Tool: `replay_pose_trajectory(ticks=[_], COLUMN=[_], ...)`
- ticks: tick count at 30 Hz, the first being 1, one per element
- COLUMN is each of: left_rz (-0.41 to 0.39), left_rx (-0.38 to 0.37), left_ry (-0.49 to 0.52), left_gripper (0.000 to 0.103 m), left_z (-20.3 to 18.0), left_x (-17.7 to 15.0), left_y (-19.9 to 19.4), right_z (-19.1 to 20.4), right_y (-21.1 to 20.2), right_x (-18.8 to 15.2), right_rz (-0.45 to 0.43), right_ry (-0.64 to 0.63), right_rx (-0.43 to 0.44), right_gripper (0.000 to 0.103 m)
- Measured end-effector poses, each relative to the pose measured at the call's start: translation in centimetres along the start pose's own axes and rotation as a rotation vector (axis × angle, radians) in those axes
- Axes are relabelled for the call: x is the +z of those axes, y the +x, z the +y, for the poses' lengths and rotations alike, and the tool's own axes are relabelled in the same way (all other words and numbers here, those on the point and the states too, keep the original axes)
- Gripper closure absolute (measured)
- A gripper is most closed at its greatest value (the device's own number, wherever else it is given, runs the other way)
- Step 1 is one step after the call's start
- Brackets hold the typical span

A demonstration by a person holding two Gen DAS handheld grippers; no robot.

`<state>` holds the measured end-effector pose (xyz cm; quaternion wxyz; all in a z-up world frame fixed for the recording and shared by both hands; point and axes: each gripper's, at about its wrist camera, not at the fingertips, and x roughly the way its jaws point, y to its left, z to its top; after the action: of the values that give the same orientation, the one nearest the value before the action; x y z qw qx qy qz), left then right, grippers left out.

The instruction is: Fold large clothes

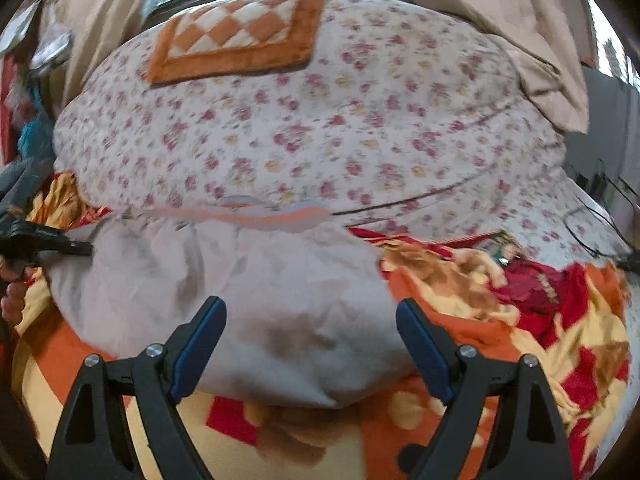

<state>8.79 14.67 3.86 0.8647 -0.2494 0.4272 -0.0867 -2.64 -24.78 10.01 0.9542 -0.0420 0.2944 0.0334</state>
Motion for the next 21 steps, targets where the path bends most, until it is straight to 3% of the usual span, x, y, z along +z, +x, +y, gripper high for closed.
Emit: replay_pose_trajectory(ticks=[3,6,8,14,17,21], left_rz=[-0.08,-0.111,-0.099,-0.047,-0.01,0.038], left_rx=[-0.057,-0.115,-0.157,-0.189,-0.215,-0.197], left_ry=[0.03,0.059,0.081,0.138,0.147,0.182], left_gripper=[0.098,0.098,0.098,0.098,0.098,0.098], left_z=[-4.7,-10.1,-13.7,-22.5,-25.6,-28.5], left_x=[0.0,-0.5,-1.0,-3.6,-5.5,-8.1], left_y=[-1.7,-1.9,-0.9,4.1,6.2,8.7], right_z=[-2.7,-5.7,-7.6,-13.1,-15.7,-17.9], right_y=[-0.2,0.0,-0.2,0.1,1.1,1.3], right_x=[-0.3,-1.1,-1.7,-4.1,-5.2,-5.8], right_rz=[0.044,0.088,0.091,0.155,0.215,0.218], right_ry=[0.047,0.114,0.134,0.153,0.22,0.288], right_rx=[-0.05,-0.065,-0.097,-0.188,-0.167,-0.14], right_gripper=[0.013,0.013,0.013,0.014,0.022,0.024])
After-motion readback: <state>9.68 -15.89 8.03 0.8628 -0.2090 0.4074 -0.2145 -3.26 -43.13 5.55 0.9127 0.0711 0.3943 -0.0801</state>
